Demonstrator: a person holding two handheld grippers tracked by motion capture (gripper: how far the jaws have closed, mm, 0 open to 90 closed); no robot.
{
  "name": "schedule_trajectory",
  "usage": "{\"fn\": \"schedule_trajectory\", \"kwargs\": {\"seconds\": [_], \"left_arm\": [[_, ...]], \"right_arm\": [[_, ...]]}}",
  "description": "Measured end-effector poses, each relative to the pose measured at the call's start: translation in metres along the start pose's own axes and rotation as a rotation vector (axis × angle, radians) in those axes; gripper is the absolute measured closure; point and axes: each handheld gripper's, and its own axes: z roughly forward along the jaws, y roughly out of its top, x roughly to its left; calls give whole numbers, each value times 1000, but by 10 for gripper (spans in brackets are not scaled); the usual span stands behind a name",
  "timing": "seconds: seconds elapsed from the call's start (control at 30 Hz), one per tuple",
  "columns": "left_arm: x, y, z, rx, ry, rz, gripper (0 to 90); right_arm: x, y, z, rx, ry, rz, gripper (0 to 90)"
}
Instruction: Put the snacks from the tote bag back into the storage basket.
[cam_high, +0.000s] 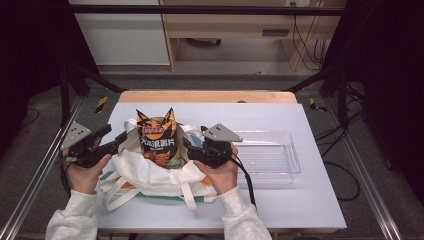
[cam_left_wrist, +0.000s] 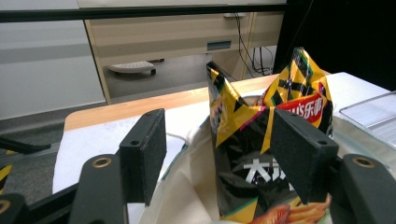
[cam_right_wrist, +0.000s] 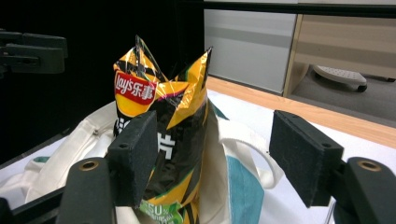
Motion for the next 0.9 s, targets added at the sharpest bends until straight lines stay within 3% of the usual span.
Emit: {"fn": "schedule_trajectory", "kwargs": {"seconds": [0.5,0.9], "left_arm": [[3,11,14,-5,16,-7,351],[2,18,45,22,11,-22,392]], "right_arm": [[4,16,13,-6,0,-9,320],[8,23,41,10,-5,0,369]]}}
